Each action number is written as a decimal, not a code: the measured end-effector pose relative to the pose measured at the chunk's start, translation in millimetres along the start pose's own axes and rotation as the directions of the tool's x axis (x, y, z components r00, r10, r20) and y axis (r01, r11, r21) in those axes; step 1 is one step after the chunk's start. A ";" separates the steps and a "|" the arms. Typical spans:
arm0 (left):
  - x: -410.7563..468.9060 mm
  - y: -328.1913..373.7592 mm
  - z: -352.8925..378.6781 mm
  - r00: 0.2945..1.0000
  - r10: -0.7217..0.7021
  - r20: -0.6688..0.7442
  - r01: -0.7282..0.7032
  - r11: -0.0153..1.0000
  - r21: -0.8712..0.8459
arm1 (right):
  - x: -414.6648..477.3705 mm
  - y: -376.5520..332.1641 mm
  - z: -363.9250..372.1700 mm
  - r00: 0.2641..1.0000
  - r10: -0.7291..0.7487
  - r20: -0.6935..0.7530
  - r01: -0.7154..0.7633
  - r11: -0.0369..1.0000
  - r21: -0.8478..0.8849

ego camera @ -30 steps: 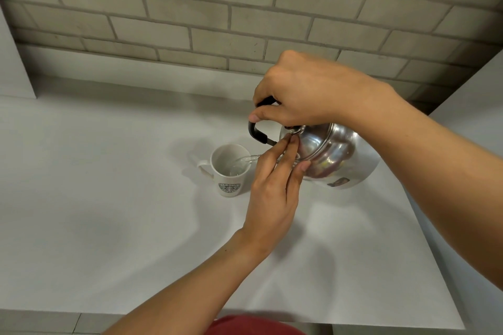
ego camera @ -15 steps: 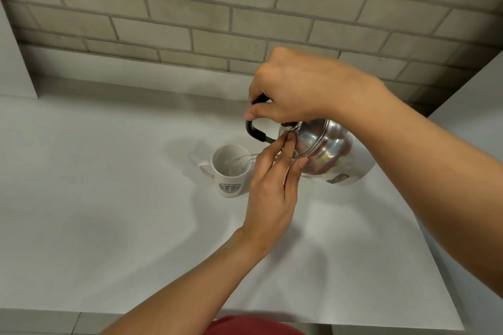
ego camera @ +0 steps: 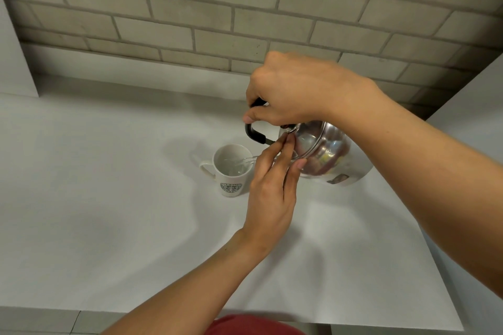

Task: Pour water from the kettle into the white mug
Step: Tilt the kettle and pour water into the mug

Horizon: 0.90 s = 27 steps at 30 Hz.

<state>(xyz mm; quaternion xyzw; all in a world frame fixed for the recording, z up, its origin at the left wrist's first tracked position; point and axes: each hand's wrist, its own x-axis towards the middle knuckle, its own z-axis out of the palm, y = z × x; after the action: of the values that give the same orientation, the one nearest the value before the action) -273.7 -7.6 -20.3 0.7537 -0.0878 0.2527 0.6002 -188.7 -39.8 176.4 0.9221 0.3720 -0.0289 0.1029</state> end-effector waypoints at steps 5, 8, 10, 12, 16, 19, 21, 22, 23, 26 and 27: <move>1.6 0.0 -0.9 1.000 0.008 -0.013 -0.008 1.000 -0.006 | 3.2 -1.3 -0.6 1.000 -0.008 0.006 0.008 1.000 -0.003; 2.0 -1.0 -1.4 1.000 0.017 -0.018 -0.017 1.000 0.000 | 5.1 -2.2 0.2 1.000 -0.001 0.005 0.001 1.000 -0.007; 1.9 -2.0 -1.5 1.000 0.020 -0.022 -0.020 1.000 0.004 | 6.1 -2.5 1.2 1.000 0.002 0.003 -0.002 1.000 -0.016; 1.6 -2.6 -1.5 1.000 0.021 -0.024 -0.020 1.000 0.005 | 7.0 -2.9 2.0 1.000 0.002 0.007 -0.002 1.000 -0.017; 0.8 -3.1 -2.0 1.000 0.012 -0.023 -0.012 1.000 0.006 | 7.9 -2.6 4.3 1.000 0.000 0.001 0.000 1.000 -0.001; 0.5 -3.5 -3.3 1.000 0.011 -0.016 -0.011 1.000 0.016 | 7.3 -0.7 6.1 1.000 0.000 -0.020 0.001 1.000 0.019; 0.6 -4.8 -5.2 1.000 0.023 -0.009 -0.023 0.999 0.038 | 6.0 2.0 7.8 0.999 -0.008 -0.036 0.009 1.000 0.026; 0.8 -5.9 -6.8 0.999 0.036 0.001 -0.036 0.998 0.057 | 4.3 4.4 9.3 0.999 -0.014 -0.044 0.016 0.999 0.034; 1.2 -7.2 -8.9 0.998 0.054 0.018 -0.055 0.995 0.080 | 1.7 7.6 11.3 0.998 -0.018 -0.055 0.020 0.999 0.048; 3.5 -10.8 -16.8 0.990 0.104 0.098 -0.119 0.979 0.165 | -9.8 18.2 19.7 0.993 -0.013 -0.117 0.029 0.991 0.130; 4.4 -11.3 -18.8 0.985 0.116 0.124 -0.138 0.973 0.185 | -13.9 21.7 23.1 0.989 -0.012 -0.147 0.035 0.988 0.153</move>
<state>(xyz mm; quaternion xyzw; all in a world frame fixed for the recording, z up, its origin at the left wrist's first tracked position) -270.1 13.9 -25.0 0.8142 -0.1446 0.2551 0.5010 -183.2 -69.3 159.3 0.9224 0.3861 0.0084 0.0029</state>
